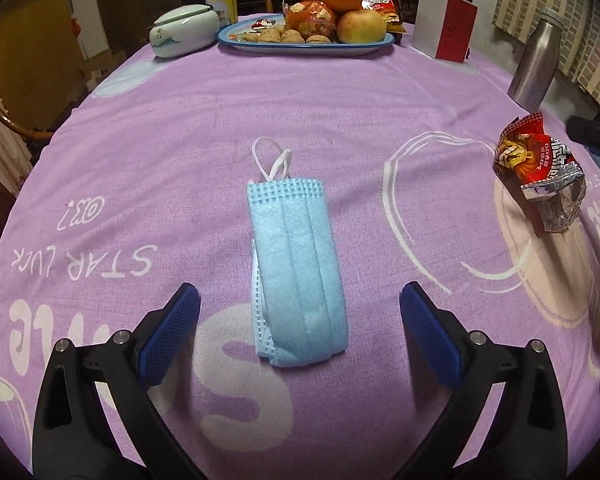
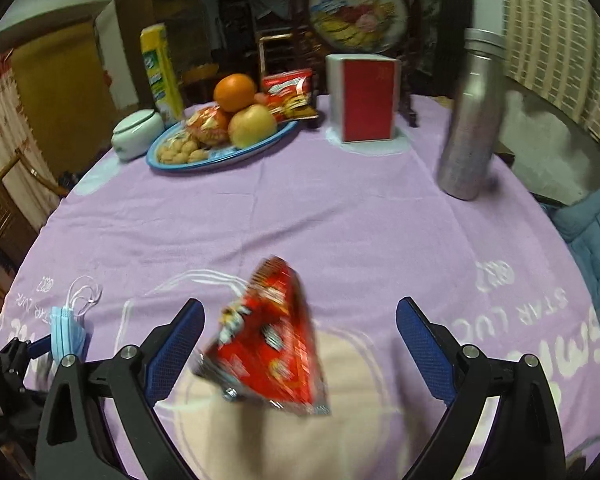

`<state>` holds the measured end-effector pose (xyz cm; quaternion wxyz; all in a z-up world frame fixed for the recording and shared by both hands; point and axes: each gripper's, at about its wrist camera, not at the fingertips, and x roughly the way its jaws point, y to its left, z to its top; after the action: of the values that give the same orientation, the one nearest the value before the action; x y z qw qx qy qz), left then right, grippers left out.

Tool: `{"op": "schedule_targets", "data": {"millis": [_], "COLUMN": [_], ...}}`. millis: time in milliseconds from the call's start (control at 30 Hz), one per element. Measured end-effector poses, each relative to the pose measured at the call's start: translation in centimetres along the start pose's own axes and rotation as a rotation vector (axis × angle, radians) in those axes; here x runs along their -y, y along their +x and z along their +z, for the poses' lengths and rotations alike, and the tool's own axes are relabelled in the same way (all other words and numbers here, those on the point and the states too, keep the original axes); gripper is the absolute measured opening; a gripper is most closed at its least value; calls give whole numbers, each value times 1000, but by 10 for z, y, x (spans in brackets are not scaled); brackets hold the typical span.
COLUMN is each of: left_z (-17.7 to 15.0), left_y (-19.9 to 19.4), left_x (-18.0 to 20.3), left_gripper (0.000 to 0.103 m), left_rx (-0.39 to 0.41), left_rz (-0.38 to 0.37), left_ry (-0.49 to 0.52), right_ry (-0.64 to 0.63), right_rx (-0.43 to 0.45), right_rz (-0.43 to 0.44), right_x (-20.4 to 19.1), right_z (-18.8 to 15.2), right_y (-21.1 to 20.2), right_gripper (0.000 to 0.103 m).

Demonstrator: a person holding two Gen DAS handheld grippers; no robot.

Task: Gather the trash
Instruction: 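Close the right tool on the red snack bag and lift it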

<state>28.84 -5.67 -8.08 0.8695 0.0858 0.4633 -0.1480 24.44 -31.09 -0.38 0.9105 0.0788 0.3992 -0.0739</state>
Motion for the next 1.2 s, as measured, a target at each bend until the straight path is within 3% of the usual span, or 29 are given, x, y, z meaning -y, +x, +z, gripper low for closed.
{"op": "schedule_targets", "data": {"millis": [267,700,900,1067,1200], "left_z": [0,0,0,2,3], "left_y": [0,0,-5,-8,-10], "left_x": [0,0,-9,-17,-21], "left_gripper": [97,97,97,87,73], "left_rx": [0,0,18,34,44], "left_rz": [1,-2,-43,-54,-45], "left_ry": [0,-2,-49,-95,-105], "right_ry": [-39,-54,-65,-71,-75], "right_rx": [-51,-135,-153,-154,-168], "right_rz": [-1,42,48,54,57], "right_x": [-10,-15,-19,-20,-21], "right_z": [-8,-19,-22,-24,-26], "right_y": [36,54,57,57,60], "right_gripper": [95,95,95,95,95]}}
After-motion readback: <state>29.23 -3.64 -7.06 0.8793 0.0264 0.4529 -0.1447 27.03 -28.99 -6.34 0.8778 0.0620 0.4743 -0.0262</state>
